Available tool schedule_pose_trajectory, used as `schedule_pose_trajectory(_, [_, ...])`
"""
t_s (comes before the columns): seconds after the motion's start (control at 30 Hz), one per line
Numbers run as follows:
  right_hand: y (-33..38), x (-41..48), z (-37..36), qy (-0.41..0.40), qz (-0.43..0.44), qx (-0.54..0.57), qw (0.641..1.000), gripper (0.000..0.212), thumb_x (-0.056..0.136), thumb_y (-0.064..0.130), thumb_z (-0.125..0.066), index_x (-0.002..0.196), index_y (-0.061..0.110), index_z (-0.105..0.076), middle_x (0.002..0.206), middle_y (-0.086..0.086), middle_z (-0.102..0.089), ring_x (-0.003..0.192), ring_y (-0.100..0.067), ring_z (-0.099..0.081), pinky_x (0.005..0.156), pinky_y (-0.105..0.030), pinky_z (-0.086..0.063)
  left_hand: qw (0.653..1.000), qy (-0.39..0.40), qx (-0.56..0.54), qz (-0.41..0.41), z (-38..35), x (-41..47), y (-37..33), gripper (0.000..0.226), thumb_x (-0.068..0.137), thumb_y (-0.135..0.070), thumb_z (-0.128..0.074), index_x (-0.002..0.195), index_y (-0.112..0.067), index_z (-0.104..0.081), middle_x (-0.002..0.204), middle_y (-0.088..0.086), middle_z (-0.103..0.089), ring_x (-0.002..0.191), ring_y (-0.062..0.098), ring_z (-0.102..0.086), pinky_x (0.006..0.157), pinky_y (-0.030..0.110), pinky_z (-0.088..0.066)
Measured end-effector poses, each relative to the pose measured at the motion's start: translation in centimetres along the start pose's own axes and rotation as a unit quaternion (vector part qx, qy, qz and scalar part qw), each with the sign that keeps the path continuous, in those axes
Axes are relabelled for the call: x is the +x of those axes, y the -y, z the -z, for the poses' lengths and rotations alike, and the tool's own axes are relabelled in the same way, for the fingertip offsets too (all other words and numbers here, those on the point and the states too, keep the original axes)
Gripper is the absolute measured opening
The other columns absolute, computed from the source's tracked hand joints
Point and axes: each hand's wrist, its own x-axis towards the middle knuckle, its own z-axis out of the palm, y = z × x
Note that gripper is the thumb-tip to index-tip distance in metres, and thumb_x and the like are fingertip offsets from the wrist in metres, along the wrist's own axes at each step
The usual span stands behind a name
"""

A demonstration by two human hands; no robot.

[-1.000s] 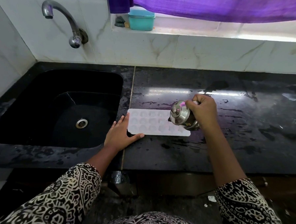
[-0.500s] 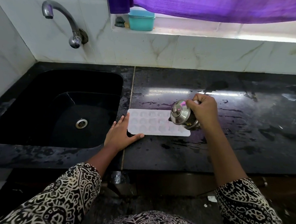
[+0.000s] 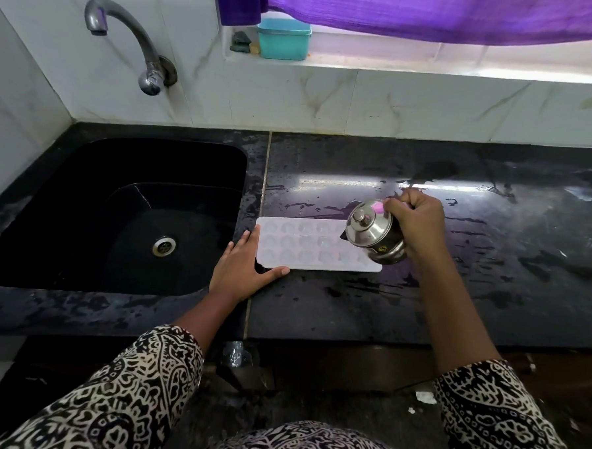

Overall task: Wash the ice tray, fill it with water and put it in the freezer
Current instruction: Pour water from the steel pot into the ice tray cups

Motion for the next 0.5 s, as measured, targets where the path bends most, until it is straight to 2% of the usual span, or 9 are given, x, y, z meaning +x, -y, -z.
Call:
schedule_pose_trajectory(0.13, [-0.5, 0.2, 0.6, -0.019, -0.023, 0.028, 0.999, 0.032, 0.071, 0.009, -0.067, 0.047, 0.020, -0.049, 0.052, 0.000, -0.047, 0.055, -0.016, -0.043, 0.058, -0.028, -0.040, 1.000, 0.001, 0.000, -0.003, 0.0, 0.0, 0.0, 0.124, 0.061, -0.094, -0.032, 0.156, -0.021, -0.003, 0.162, 0.003, -0.021, 0.149, 0.012, -0.012, 0.121, 0.036, -0.009])
schedule_pose_trajectory(0.3, [-0.9, 0.3, 1.1, -0.035, -0.024, 0.036, 0.998, 0.028, 0.074, 0.006, -0.066, 0.056, 0.014, -0.046, 0.059, -0.009, -0.045, 0.057, -0.018, -0.042, 0.055, -0.027, -0.039, 1.000, 0.002, 0.001, -0.002, 0.0, -0.1, 0.0, 0.124, 0.061, -0.094, -0.032, 0.156, -0.021, -0.002, 0.162, 0.003, -0.021, 0.149, 0.011, -0.012, 0.121, 0.035, -0.008])
schedule_pose_trajectory(0.5, [-1.0, 0.1, 1.6, -0.037, -0.003, -0.006, 0.999, 0.033, 0.074, 0.007, -0.066, 0.052, 0.019, -0.044, 0.053, -0.001, -0.045, 0.053, -0.014, -0.041, 0.053, -0.025, -0.040, 1.000, 0.007, 0.003, 0.000, 0.1, 0.0, 0.0, 0.124, 0.060, -0.094, -0.032, 0.156, -0.022, -0.001, 0.162, 0.003, -0.020, 0.150, 0.011, -0.011, 0.121, 0.035, -0.008])
